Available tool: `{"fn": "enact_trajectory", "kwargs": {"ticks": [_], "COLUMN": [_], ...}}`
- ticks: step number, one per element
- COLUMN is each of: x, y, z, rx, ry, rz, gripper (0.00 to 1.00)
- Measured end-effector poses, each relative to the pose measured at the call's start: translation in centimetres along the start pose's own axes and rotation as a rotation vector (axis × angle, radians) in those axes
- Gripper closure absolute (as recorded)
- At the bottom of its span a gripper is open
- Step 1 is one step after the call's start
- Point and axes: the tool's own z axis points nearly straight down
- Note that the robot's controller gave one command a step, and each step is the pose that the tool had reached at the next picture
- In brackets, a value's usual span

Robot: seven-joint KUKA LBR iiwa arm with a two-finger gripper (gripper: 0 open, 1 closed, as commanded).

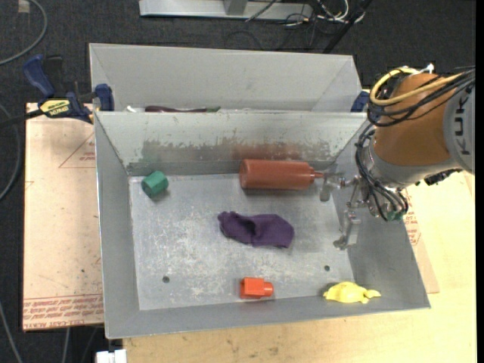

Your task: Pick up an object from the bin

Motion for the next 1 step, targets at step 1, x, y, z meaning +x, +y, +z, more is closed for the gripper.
{"fn": "enact_trajectory", "kwargs": {"ticks": [1], "x": [-0.13], "y": [0.04], "z": [-0.45], "rx": [0.001], "ry": [-0.006], "rz": [-0.002], "gripper": [0.00]}}
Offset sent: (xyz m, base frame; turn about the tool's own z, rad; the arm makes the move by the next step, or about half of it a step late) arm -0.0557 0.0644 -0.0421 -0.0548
